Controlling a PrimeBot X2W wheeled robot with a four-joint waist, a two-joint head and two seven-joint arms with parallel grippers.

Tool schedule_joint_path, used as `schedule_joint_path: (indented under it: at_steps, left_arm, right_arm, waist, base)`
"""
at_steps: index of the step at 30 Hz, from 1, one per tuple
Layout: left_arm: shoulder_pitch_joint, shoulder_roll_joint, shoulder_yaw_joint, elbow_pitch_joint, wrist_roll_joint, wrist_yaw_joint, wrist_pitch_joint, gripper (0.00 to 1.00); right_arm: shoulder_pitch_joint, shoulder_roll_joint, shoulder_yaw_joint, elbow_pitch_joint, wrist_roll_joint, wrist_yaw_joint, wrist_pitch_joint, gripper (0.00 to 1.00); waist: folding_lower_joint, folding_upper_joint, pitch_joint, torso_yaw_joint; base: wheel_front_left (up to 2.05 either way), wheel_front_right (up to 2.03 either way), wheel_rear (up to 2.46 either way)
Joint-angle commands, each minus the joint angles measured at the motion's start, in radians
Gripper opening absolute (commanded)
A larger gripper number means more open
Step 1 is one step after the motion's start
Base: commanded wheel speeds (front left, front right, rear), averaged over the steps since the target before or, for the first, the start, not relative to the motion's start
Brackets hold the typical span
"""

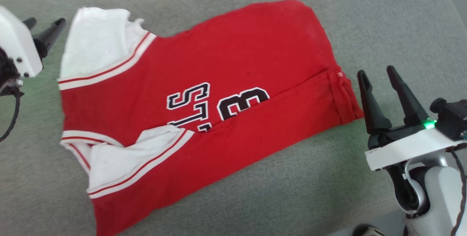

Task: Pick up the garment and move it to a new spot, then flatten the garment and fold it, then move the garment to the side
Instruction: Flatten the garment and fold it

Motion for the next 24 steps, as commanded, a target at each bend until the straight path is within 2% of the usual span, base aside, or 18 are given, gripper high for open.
schedule_joint_path:
  at_steps: [1, 10, 11, 13, 14, 15, 20, 24]
  left_arm:
    - [-0.024, -0.008, -0.011, 0.017, -0.003, -0.013, 0.049, 1.0]
    - [-0.172, -0.09, -0.037, 0.181, -0.08, -0.038, 0.377, 1.0]
    - [-0.171, -0.098, -0.044, 0.19, -0.087, -0.04, 0.407, 0.85]
    - [-0.18, -0.109, -0.055, 0.2, -0.086, -0.047, 0.448, 0.43]
    - [-0.186, -0.113, -0.064, 0.206, -0.078, -0.05, 0.462, 0.07]
    - [-0.186, -0.118, -0.071, 0.211, -0.076, -0.053, 0.475, 0.0]
    - [-0.195, -0.14, -0.064, 0.22, -0.084, -0.071, 0.454, 0.0]
    - [-0.213, -0.16, -0.066, 0.22, -0.077, -0.08, 0.433, 0.0]
  right_arm:
    - [-0.01, 0.005, 0.003, 0.008, 0.009, 0.0, -0.006, 1.0]
    - [-0.057, 0.0, 0.049, 0.04, 0.032, 0.0, -0.02, 1.0]
    - [-0.061, -0.002, 0.054, 0.041, 0.032, 0.0, -0.02, 1.0]
    - [-0.068, -0.01, 0.059, 0.043, 0.032, 0.0, -0.016, 1.0]
    - [-0.073, -0.015, 0.06, 0.045, 0.032, 0.0, -0.014, 1.0]
    - [-0.081, -0.02, 0.063, 0.045, 0.033, 0.0, -0.01, 1.0]
    - [-0.145, -0.082, 0.123, 0.049, 0.018, 0.0, 0.049, 1.0]
    - [-0.264, -0.154, 0.179, 0.085, 0.029, 0.0, 0.177, 1.0]
  waist:
    - [0.0, 0.0, 0.025, -0.021]
    - [0.0, 0.0, 0.082, -0.05]
    - [0.0, 0.0, 0.084, -0.051]
    - [0.0, 0.0, 0.086, -0.049]
    - [0.0, 0.0, 0.087, -0.046]
    - [0.0, 0.0, 0.088, -0.043]
    - [0.0, 0.0, 0.088, -0.024]
    - [0.0, 0.0, 0.093, 0.003]
  base:
    - [0.0, 0.0, 0.0]
    - [0.0, 0.0, 0.0]
    - [0.0, 0.0, 0.0]
    - [0.0, 0.0, 0.0]
    - [0.0, 0.0, 0.0]
    - [0.0, 0.0, 0.0]
    - [0.0, 0.0, 0.0]
    - [0.0, 0.0, 0.0]
